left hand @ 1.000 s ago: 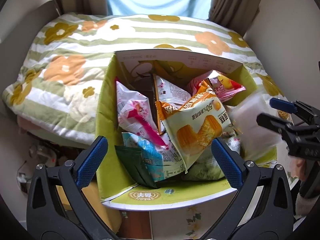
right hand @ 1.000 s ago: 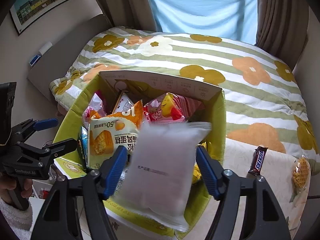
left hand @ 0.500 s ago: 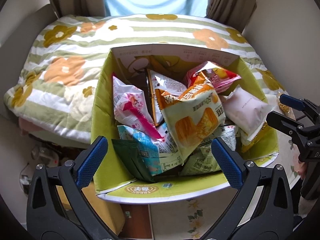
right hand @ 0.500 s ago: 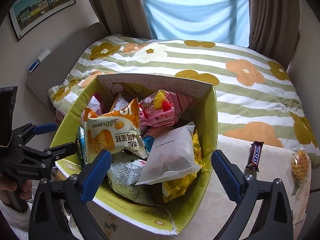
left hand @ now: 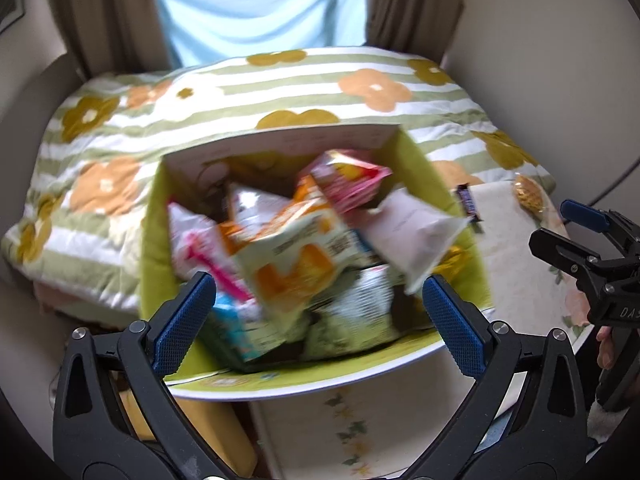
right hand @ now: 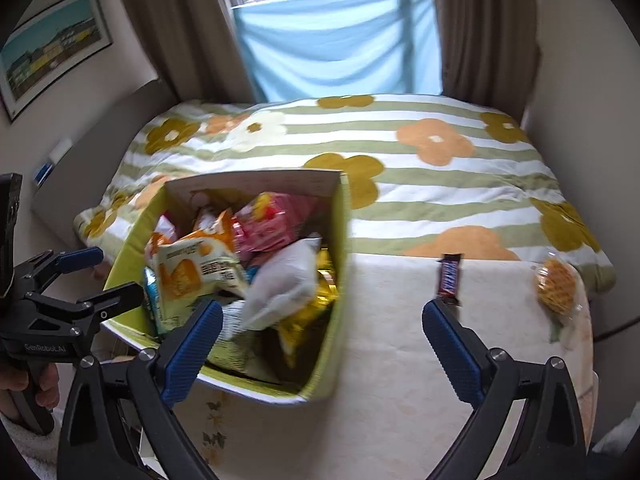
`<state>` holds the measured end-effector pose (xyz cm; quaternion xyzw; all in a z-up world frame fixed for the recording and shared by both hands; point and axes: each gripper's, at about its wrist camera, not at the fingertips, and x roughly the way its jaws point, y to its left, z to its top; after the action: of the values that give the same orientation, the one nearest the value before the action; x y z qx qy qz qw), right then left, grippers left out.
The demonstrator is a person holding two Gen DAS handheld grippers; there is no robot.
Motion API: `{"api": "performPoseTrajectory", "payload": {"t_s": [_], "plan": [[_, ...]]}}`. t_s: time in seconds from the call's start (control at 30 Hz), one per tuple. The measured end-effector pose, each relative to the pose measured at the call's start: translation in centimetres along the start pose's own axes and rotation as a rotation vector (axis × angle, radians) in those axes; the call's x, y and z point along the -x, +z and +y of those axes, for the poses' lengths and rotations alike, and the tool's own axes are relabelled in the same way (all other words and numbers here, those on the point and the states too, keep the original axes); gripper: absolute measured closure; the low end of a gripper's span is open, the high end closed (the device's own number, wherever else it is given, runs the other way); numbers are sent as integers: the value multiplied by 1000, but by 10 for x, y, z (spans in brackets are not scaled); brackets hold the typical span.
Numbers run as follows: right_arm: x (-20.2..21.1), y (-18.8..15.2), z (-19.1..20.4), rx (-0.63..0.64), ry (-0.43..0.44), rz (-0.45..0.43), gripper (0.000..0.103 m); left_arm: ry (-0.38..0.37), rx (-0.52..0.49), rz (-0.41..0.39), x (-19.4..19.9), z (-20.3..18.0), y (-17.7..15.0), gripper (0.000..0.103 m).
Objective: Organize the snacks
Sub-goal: 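Move both tools away from the box toward the Snickers bar and waffle, then grasp the Snickers bar with the left tool while the right tool grasps the wrapped waffle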
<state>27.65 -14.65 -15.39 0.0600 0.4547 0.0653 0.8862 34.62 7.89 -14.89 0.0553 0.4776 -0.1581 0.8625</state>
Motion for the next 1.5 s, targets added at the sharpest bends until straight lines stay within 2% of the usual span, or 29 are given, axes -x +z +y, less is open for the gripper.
{"api": "performPoseTrajectory", "payload": {"t_s": [0.23,0.4,0.63,0.8,0.9,1.1,1.23,1.3,1.33,1.5], "plan": [[35,-5,-79,-105,-61,-52,3,-37,-29,-29,-6,-74,23,0],[47,-11,-143,-145,-72,-42,3,-64,-31,-15,-23,-142,41,0],[41,-17,-226,-148,-81,-8,3,-86,-30,17,-64,-224,56,0],[21,-20,-271,-177,-74,23,3,-86,-35,70,-102,-261,59,0],[4,-19,-292,-200,-86,29,3,-63,-23,85,-127,-269,62,0],[-35,-20,-323,-318,-98,70,3,-40,28,114,-184,-262,65,1],[-60,-23,-331,-350,-194,91,3,-20,48,132,-221,-254,62,3],[-69,-26,-334,-385,-221,88,3,-29,53,138,-237,-250,59,19],[-74,-29,-336,-404,-223,82,3,-35,52,150,-246,-250,58,22],[-95,-34,-335,-442,-259,70,3,-17,34,166,-271,-248,52,28]]}}
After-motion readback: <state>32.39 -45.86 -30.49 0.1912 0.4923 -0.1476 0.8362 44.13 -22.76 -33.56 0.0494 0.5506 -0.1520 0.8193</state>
